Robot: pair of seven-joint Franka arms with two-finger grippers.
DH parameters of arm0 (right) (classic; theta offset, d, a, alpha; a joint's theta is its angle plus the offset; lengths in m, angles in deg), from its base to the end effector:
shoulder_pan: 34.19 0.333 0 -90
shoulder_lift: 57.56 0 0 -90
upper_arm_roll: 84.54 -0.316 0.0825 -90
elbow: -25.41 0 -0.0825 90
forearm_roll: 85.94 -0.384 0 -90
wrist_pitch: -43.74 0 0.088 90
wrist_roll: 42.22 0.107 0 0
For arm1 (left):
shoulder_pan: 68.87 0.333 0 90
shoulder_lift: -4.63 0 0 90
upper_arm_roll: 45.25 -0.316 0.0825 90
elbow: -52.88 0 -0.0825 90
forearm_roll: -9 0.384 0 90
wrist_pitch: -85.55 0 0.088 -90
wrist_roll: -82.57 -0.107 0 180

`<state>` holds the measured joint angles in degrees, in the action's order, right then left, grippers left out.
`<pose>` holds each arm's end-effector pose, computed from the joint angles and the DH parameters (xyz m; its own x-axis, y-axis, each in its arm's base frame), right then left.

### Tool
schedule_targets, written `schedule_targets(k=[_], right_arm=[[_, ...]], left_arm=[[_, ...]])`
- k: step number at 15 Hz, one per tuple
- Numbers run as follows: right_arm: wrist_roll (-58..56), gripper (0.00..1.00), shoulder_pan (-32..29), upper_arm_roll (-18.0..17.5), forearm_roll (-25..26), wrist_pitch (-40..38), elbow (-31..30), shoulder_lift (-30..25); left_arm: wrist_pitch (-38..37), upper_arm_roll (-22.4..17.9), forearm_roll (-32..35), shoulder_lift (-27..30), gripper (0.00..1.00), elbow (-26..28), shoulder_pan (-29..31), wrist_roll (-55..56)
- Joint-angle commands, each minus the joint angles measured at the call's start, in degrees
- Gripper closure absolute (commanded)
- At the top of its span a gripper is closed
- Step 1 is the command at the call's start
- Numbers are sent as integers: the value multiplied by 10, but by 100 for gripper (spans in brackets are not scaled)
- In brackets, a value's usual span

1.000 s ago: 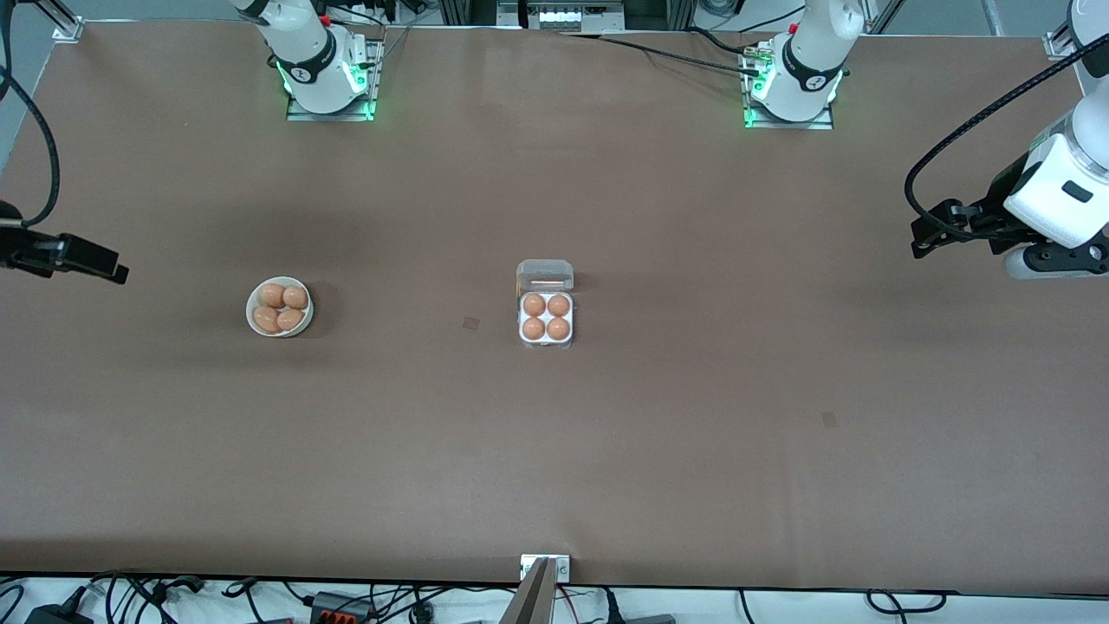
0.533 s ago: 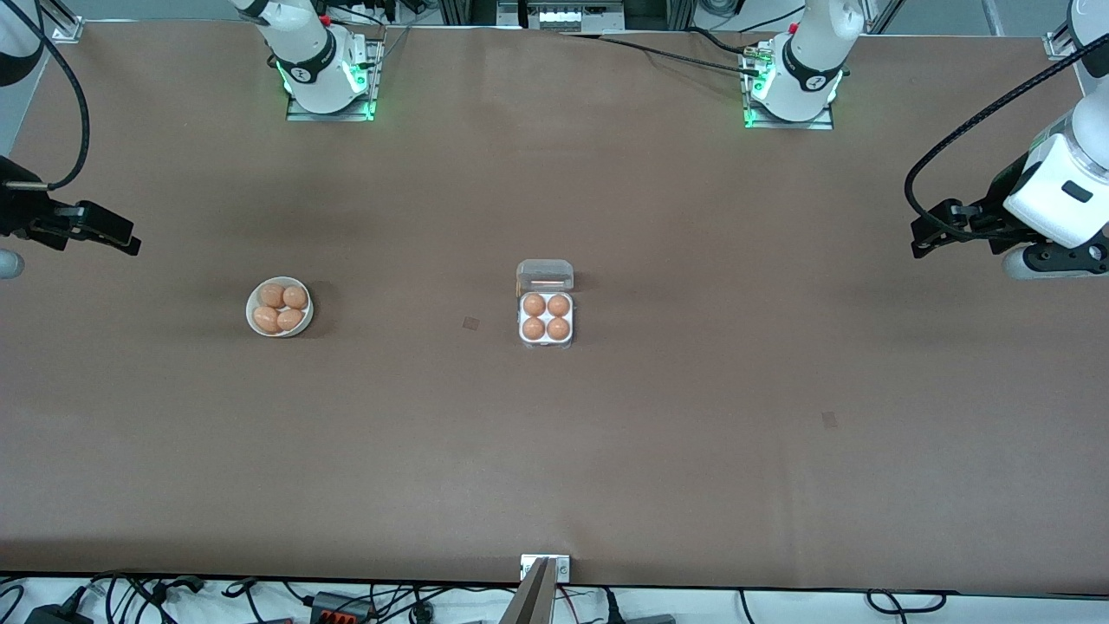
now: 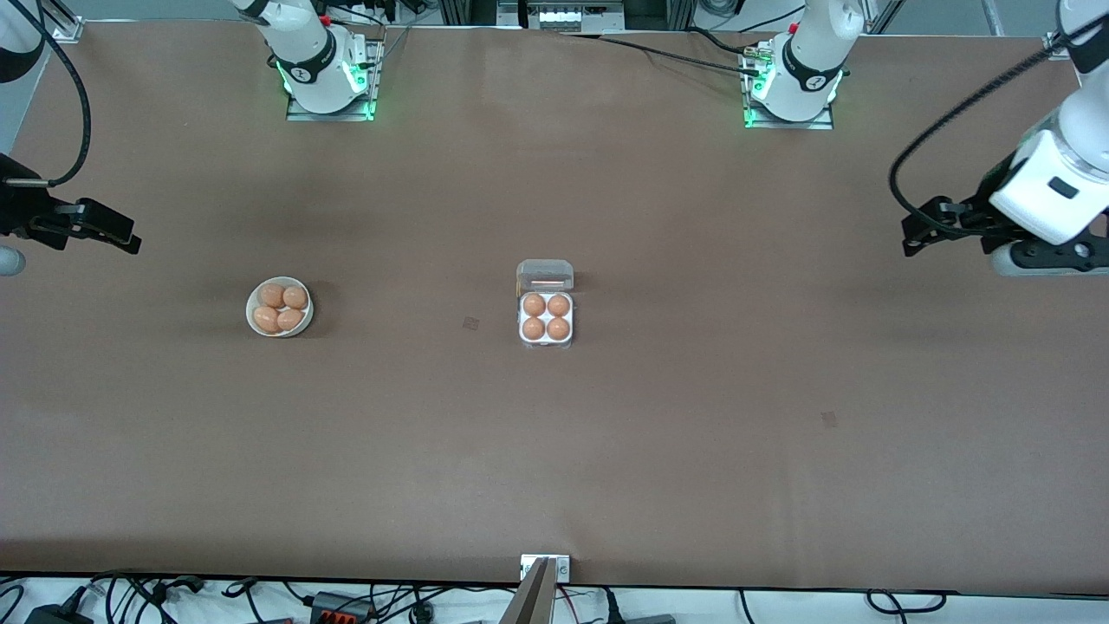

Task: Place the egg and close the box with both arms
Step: 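Reach the left gripper over the carton's open clear lid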

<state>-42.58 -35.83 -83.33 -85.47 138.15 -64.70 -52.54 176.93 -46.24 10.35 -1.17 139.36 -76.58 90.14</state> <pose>0.5856 -0.0295 0.5803 0.9990 -0.0428 -0.0126 -0.0426 -0.9990 0.0099 0.5835 -0.0668 0.5979 0.9998 0.0142 -0.0122 0.0138 -0.9995 -0.0271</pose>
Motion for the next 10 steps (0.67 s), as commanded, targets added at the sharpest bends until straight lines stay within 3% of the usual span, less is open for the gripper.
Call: schedule_targets(k=[1, 8, 9, 10], right_arm=[[-8, 0, 6, -3, 5, 6, -7, -11], [-6, 0, 6, -11, 9, -7, -7, -13], [-5, 0, 5, -11, 9, -5, -8, -12], [-6, 0, 4, -11, 9, 1, -8, -12]], left_arm=[[-27, 10, -3, -26, 0, -18, -11, -1], [-62, 35, -13, -44, 0, -14, -41, -10], [-64, 34, -13, -44, 26, -14, -31, -13], [-65, 31, -6, -45, 45, -17, -26, -16]])
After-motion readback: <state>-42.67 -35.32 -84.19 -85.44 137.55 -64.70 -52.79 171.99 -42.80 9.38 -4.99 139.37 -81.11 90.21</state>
